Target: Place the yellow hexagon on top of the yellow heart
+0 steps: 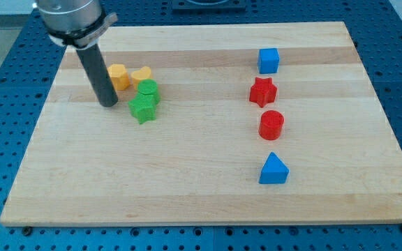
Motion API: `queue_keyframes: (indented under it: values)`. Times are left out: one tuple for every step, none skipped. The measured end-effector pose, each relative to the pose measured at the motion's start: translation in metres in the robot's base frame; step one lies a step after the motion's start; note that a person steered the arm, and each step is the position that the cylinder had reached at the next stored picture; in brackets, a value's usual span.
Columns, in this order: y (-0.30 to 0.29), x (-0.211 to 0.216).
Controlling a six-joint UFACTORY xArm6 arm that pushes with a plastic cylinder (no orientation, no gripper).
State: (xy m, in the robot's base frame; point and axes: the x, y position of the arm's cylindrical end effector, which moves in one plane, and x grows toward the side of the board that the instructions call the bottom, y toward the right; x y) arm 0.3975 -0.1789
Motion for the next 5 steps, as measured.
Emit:
queue_keyframes:
  values:
    - [-0.005,-0.035]
    - [-0.010,-0.055]
    - [-0.039,-0.075]
    - [-0.034,-0.086]
    - [0.002,-0.087]
